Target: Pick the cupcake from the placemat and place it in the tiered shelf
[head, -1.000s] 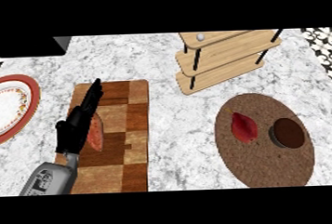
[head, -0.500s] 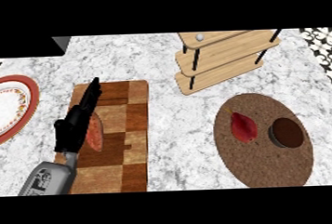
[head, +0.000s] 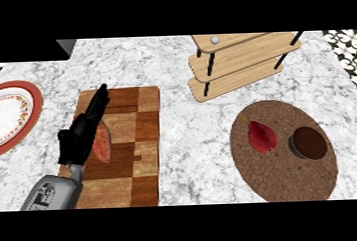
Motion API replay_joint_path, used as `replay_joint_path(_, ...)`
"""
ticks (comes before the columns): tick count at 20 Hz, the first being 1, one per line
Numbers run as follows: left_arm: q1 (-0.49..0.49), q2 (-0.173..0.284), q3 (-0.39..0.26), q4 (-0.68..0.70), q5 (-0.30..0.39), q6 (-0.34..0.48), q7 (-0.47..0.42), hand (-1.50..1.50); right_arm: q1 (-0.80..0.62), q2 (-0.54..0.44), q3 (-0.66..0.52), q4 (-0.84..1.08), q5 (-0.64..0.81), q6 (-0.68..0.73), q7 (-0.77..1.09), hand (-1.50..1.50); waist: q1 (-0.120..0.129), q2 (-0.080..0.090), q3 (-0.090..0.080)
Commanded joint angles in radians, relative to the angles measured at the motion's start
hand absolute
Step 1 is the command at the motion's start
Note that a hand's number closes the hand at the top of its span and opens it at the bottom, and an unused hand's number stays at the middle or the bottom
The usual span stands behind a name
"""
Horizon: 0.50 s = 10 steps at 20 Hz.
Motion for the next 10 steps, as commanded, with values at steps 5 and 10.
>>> replay_joint_path(5, 0.051, -0.031, 0.007, -0.069, -0.045, -0.017, 0.043, 0.00, 0.056, 0.156, 0.033, -0.159, 0.169, -0.021, 0.112, -1.50, 0.004, 0.001, 0.002)
replay_joint_path(10, 0.025, -0.048, 0.041, -0.047, -0.076, -0.042, 0.021, 0.00, 0.001, 0.184, -0.052, -0.151, 0.188, 0.061, 0.158, -1.50, 0.006, 0.002, 0.001)
